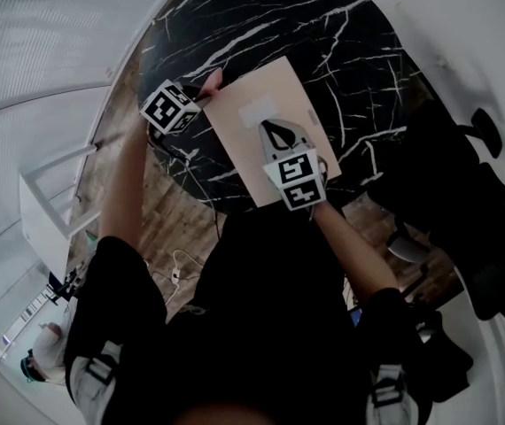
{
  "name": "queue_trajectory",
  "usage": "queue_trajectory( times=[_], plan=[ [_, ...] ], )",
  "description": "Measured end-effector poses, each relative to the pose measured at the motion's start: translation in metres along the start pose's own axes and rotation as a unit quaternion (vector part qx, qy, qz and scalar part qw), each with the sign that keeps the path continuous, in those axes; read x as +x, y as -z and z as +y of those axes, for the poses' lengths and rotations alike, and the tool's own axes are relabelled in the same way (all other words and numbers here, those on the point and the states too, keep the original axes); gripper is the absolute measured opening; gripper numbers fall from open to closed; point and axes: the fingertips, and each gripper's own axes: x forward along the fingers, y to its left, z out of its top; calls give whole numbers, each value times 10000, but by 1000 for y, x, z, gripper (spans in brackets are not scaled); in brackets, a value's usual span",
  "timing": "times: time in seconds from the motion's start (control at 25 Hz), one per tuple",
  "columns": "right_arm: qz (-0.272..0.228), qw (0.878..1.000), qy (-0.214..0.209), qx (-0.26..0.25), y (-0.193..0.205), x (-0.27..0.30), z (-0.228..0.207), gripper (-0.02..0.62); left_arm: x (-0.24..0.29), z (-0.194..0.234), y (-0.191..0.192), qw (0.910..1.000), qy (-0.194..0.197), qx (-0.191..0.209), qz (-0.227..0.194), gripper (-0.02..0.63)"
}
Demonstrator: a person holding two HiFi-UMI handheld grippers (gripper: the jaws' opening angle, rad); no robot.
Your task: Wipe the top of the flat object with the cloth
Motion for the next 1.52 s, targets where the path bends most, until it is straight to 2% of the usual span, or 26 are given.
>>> queue_trajectory(
  times=[0.6, 1.52],
  plan=[
    [-62, 9997, 150, 198, 7, -22, -38, -5, 18, -10, -58, 9996, -16, 278, -41, 40],
    [-22, 9996, 86, 251, 17, -57, -98, -5, 42, -22, -134, 9994, -159, 294, -98, 40]
  ],
)
